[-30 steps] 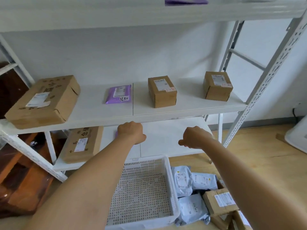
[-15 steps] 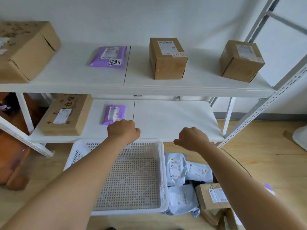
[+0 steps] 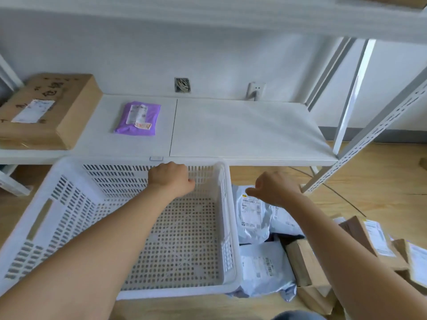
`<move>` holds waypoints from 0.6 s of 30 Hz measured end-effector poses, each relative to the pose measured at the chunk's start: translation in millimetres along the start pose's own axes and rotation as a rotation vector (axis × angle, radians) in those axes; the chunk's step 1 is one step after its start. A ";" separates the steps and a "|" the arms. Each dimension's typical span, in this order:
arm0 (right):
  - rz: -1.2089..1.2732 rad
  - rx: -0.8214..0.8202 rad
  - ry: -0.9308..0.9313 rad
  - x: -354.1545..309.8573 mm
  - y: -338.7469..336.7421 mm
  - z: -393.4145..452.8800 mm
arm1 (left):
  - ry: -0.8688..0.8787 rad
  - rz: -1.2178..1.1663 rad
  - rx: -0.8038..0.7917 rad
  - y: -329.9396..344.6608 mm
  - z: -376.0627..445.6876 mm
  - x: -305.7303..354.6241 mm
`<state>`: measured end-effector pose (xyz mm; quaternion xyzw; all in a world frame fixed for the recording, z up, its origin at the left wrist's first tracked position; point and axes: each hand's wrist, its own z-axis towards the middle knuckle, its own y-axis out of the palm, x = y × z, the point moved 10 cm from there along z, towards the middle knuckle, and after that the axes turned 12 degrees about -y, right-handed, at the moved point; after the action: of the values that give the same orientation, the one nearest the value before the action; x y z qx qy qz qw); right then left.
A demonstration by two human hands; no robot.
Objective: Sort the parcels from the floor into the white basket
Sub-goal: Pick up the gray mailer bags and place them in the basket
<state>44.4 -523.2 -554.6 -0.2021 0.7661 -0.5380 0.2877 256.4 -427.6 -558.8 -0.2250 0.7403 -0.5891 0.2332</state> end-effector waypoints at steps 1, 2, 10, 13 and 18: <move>0.007 -0.011 0.013 7.2 16.3 1.7 | 0.008 0.016 -0.003 18.2 2.1 2.7; 0.015 -0.028 0.028 13.4 33.4 2.0 | 0.015 0.025 -0.004 35.1 3.7 5.6; 0.064 0.021 0.066 26.6 109.0 8.6 | 0.072 -0.016 0.061 97.9 12.0 22.6; 0.093 -0.004 0.063 21.4 123.7 0.7 | 0.063 -0.037 0.054 101.9 9.6 17.6; 0.092 -0.002 0.074 19.6 131.2 -16.9 | 0.023 -0.069 0.080 98.5 -5.0 3.1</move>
<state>18.6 -478.9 -678.1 -0.1467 0.7852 -0.5306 0.2833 245.2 -405.5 -654.3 -0.2343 0.7106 -0.6283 0.2132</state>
